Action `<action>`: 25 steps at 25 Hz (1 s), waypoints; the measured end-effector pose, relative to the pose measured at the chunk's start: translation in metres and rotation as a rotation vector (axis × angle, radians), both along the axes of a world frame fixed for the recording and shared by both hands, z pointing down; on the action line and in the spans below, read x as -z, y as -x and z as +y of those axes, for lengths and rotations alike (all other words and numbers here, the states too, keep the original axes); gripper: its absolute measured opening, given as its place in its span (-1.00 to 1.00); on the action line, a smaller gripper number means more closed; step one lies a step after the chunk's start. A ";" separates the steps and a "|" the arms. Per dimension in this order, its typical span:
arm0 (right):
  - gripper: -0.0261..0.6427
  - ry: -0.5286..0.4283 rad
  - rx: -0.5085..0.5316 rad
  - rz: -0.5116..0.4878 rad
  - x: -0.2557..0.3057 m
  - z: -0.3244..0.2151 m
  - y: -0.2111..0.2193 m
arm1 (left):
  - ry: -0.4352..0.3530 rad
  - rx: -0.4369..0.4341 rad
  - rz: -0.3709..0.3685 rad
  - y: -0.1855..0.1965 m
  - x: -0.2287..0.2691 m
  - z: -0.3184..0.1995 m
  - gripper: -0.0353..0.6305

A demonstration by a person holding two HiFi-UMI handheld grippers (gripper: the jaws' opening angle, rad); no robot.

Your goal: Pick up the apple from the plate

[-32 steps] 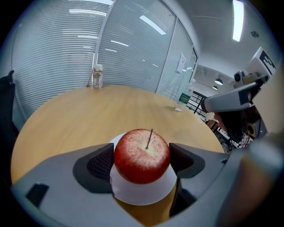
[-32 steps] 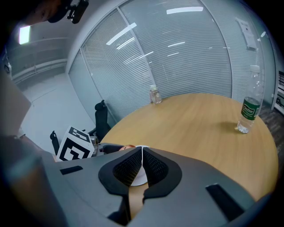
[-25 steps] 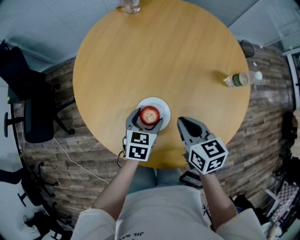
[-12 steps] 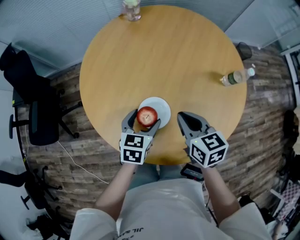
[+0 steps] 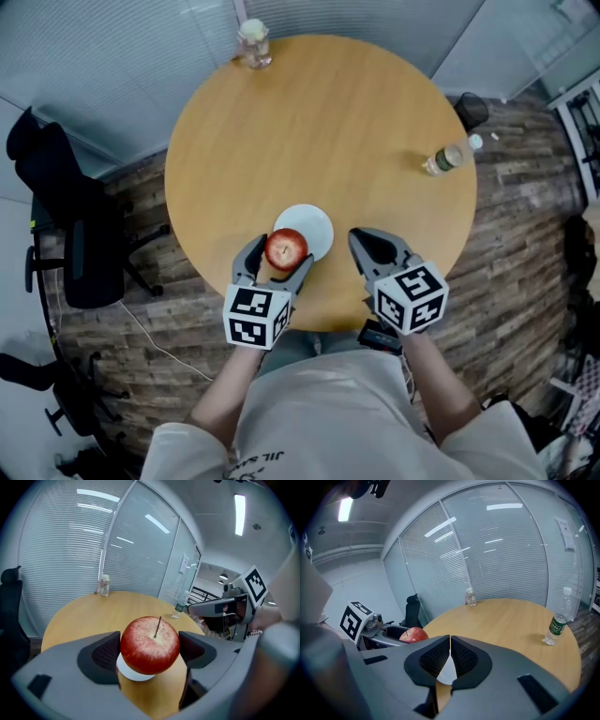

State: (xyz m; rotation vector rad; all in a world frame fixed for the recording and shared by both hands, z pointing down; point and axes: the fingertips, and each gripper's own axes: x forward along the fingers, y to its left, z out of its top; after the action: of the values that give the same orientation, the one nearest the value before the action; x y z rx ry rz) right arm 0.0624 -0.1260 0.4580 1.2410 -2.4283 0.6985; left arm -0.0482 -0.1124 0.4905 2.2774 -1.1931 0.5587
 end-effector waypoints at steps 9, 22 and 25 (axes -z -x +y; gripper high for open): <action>-0.83 -0.031 0.018 0.001 0.017 0.015 0.005 | -0.072 -0.059 -0.003 -0.003 0.039 0.022 0.28; -0.83 -0.082 0.033 -0.012 0.035 0.018 0.002 | -0.099 -0.025 0.005 0.008 0.052 0.028 0.28; -0.83 -0.084 0.023 -0.017 0.036 0.018 -0.001 | -0.108 -0.024 0.008 0.007 0.054 0.028 0.28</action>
State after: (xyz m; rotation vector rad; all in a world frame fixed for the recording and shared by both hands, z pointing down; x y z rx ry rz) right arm 0.0637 -0.1083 0.4219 1.2412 -2.5049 0.6085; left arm -0.0551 -0.0847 0.4370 2.3844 -1.2212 0.5051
